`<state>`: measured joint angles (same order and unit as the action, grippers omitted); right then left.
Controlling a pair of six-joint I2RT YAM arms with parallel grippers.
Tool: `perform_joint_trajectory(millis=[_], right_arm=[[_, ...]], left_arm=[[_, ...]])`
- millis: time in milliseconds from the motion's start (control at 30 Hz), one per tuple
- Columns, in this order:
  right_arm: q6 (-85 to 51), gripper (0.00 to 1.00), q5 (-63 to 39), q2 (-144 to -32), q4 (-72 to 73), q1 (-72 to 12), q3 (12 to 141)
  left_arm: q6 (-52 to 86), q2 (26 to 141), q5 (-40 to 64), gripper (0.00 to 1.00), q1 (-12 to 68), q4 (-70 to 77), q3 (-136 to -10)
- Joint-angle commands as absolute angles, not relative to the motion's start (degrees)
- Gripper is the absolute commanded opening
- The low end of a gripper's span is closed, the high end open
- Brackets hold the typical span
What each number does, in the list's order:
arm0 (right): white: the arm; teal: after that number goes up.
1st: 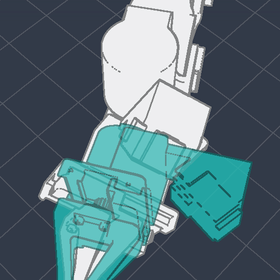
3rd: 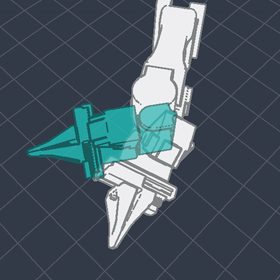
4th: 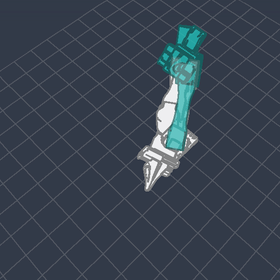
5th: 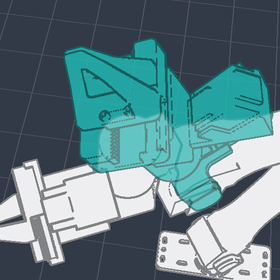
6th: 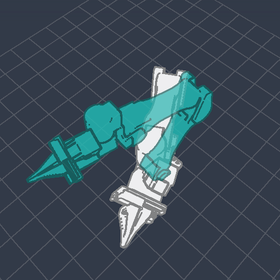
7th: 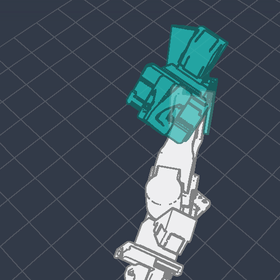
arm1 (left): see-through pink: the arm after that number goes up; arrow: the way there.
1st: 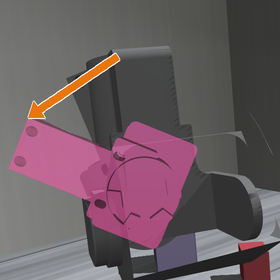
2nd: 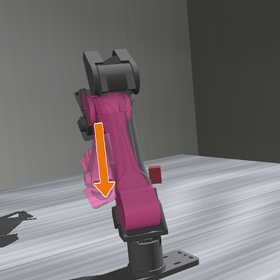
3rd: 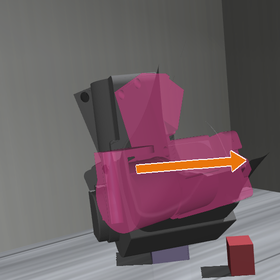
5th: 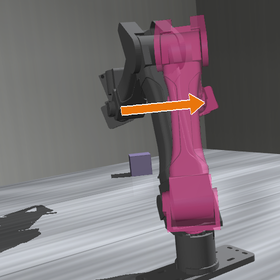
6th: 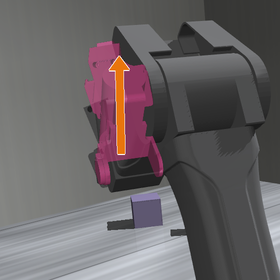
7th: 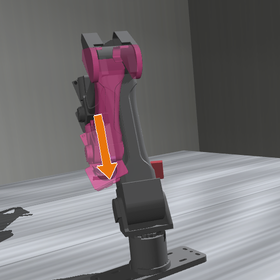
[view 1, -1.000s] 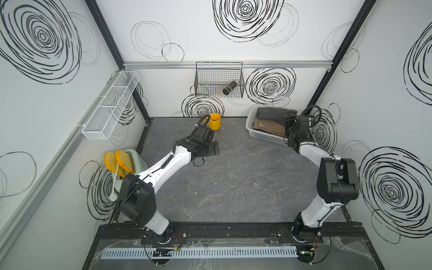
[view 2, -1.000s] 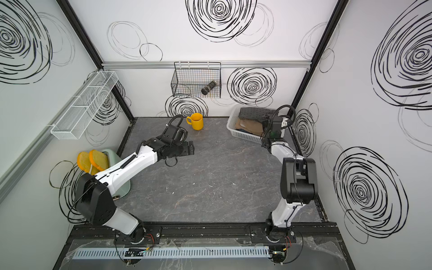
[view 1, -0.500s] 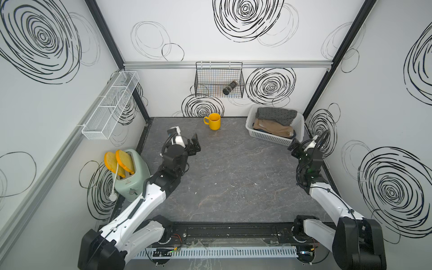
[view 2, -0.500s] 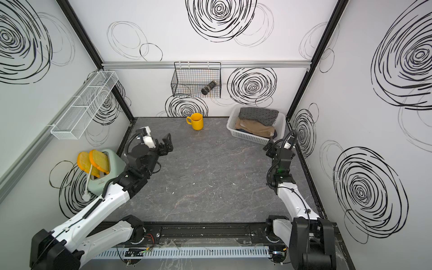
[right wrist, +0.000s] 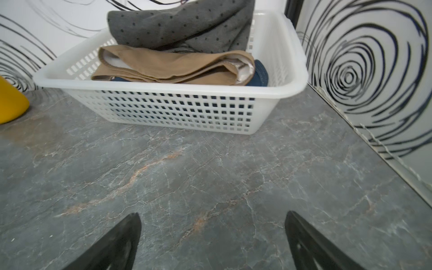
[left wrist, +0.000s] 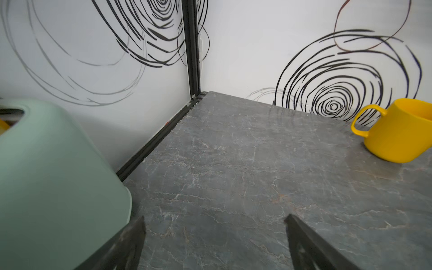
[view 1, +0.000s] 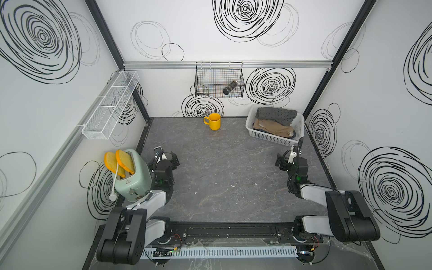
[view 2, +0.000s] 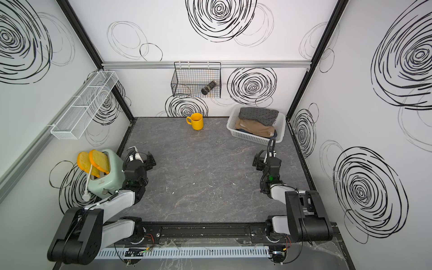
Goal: Roll up the skirts
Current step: Reset both arms
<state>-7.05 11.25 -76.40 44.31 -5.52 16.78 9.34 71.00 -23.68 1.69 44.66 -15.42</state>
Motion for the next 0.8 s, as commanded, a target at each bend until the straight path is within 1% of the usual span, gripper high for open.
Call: perform_joint_trajectory(millis=[0, 100, 167, 233, 267, 300, 333, 367, 400, 433, 467, 533, 567, 600, 767], right_arm=[[-0.39, 0.98, 14.81, -77.66, 57.38, -7.05, 14.89], [-1.51, 0.98, 15.25, -80.34, 67.92, -5.72, 10.79], [-2.58, 0.98, 15.84, -79.41, 68.48, -5.54, 9.80], [-2.62, 0.98, 16.04, -79.10, 72.87, -5.54, 7.07], [-2.45, 0.98, 16.04, -79.01, 75.22, -5.75, 5.74], [-1.93, 0.98, 16.20, -79.16, 78.29, -6.35, 4.02], [-1.09, 0.98, 15.81, -80.19, 82.65, -6.76, 2.09], [-0.44, 0.98, 15.36, -81.44, 85.44, -6.90, 1.36], [-0.21, 0.98, 15.50, -82.36, 85.52, -6.93, 1.99], [-0.65, 0.98, 16.78, -82.61, 81.63, -6.90, 4.47], [-2.10, 0.98, 17.12, -82.63, 74.84, -6.29, 7.84], [-4.51, 0.98, 11.93, -84.93, 64.68, -2.53, 14.37], [-5.62, 0.98, 8.15, -84.69, 63.17, -0.25, 14.72], [-5.98, 0.98, 7.22, -84.51, 63.27, 0.12, 14.49], [-5.70, 0.98, 8.32, -84.44, 63.81, -0.44, 14.14]], left_arm=[[7.65, 76.44, -14.13, 0.97, -0.24, 61.88, -14.39], [5.58, 81.12, -9.53, 0.96, 0.21, 60.43, -17.93], [2.14, 82.51, -5.38, 0.96, 1.79, 61.08, -18.35], [0.60, 82.29, -5.83, 0.96, 3.29, 67.42, -14.61], [0.68, 82.81, -6.92, 0.96, 3.72, 72.26, -11.91], [0.18, 84.86, -7.39, 0.97, 4.21, 80.60, -8.80], [-0.71, 86.20, -8.10, 0.97, 4.96, 84.94, -8.07], [-1.31, 85.19, -9.01, 0.96, 5.74, 81.32, -9.24], [-1.31, 84.40, -8.93, 0.97, 5.95, 77.68, -10.21], [-0.66, 84.84, -7.21, 0.97, 4.92, 77.54, -10.64], [-0.04, 85.52, -4.95, 0.97, 3.64, 77.72, -11.12], [1.18, 85.18, -2.40, 0.97, 1.86, 75.46, -11.97], [1.23, 85.34, -2.55, 0.96, 1.87, 76.03, -11.84], [1.14, 85.10, -2.70, 0.96, 2.00, 75.90, -11.65], [0.61, 85.00, -5.02, 0.96, 3.09, 76.96, -11.07]])
